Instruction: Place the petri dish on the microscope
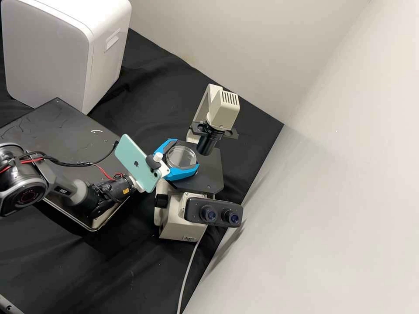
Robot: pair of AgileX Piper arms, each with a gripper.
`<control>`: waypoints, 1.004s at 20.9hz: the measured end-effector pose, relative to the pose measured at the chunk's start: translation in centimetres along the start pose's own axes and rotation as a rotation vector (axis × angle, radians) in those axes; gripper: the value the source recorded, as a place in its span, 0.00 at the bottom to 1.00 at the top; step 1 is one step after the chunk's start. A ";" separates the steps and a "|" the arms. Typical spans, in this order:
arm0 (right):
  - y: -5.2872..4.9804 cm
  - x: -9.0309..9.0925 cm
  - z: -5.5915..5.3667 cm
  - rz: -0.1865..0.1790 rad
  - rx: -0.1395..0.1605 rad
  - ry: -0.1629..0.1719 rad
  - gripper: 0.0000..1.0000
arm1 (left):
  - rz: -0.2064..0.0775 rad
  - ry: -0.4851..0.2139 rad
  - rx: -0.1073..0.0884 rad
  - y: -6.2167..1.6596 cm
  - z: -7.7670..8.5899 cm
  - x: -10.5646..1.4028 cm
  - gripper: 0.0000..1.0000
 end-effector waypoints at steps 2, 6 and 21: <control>0.0 0.1 0.1 0.013 -0.007 0.009 0.00 | -0.008 0.001 0.000 -0.14 0.0 0.0 1.00; -0.2 0.2 0.3 0.023 -0.015 0.018 0.00 | -0.012 0.002 0.001 -0.21 0.0 0.1 1.00; -0.5 1.5 0.6 0.074 -0.034 0.009 0.00 | -0.012 0.002 0.001 -0.21 0.0 0.1 1.00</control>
